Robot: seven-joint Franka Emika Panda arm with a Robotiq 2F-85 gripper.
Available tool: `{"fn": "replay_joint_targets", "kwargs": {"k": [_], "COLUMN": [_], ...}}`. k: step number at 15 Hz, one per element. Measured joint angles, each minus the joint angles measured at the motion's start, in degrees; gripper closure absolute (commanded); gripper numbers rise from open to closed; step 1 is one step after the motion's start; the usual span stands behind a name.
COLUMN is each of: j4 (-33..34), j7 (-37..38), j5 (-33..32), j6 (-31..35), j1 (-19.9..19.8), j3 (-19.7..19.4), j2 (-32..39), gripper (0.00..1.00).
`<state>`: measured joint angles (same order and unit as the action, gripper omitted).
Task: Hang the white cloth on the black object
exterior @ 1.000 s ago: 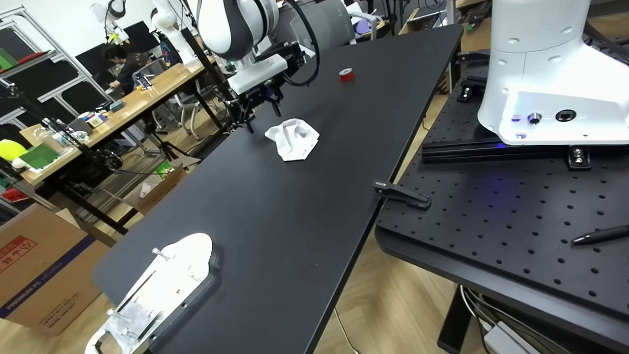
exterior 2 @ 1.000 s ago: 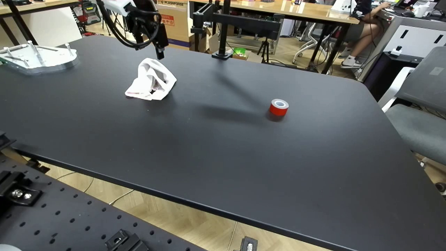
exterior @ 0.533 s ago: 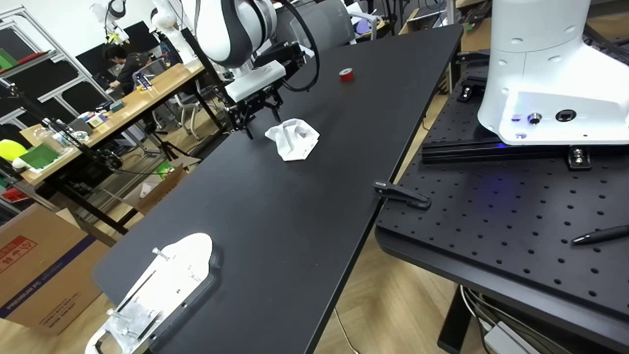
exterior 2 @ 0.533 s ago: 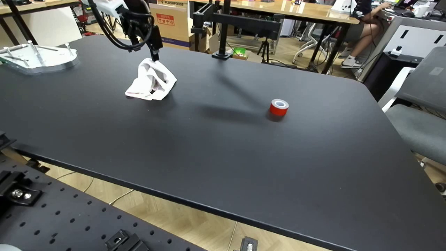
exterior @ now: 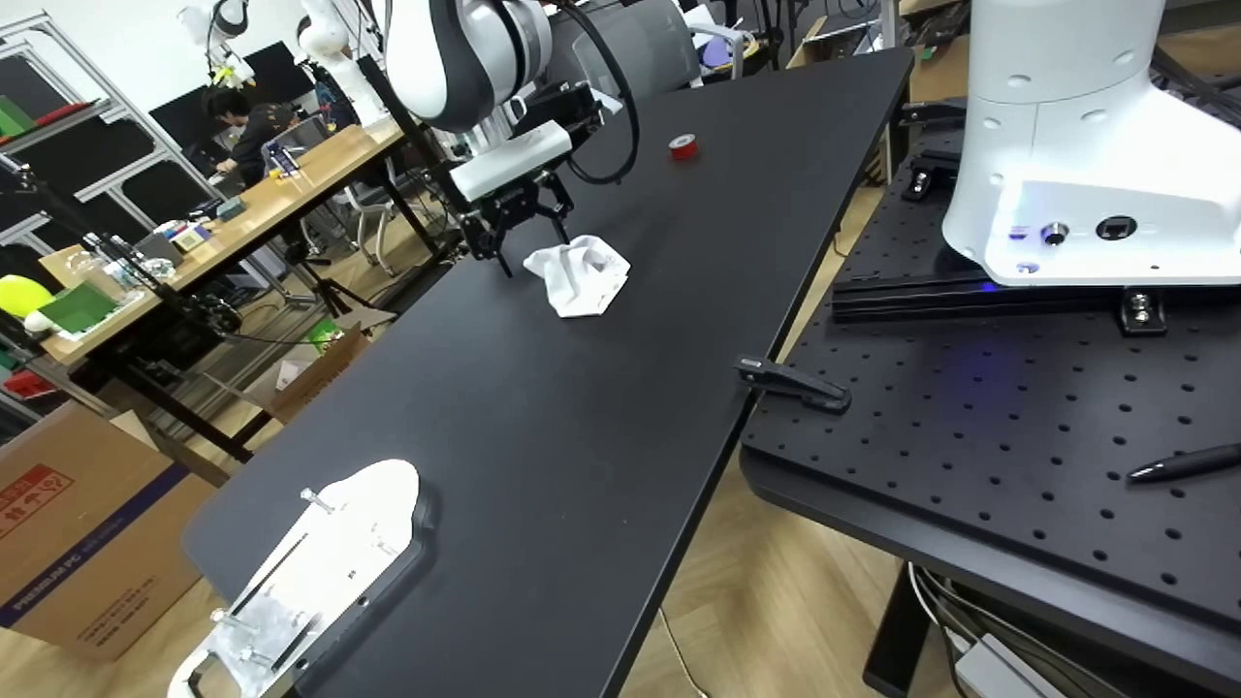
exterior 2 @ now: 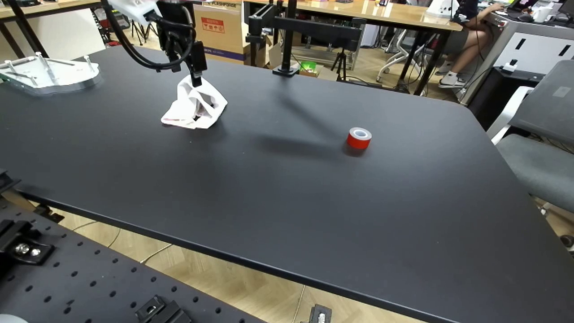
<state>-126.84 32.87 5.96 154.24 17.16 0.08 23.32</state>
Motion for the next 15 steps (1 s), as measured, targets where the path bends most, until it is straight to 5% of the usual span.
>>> {"fn": "replay_joint_targets", "kwargs": {"k": [10,15], "j4": [-0.57,-1.00], "j7": [0.02,0.13], "j5": [2.02,1.53], "j6": [-0.07,-0.11], "j1": [-1.25,-1.46], "j3": [-0.08,-0.82], "j2": [-0.01,-2.57], "gripper": [0.96,0.99]}}
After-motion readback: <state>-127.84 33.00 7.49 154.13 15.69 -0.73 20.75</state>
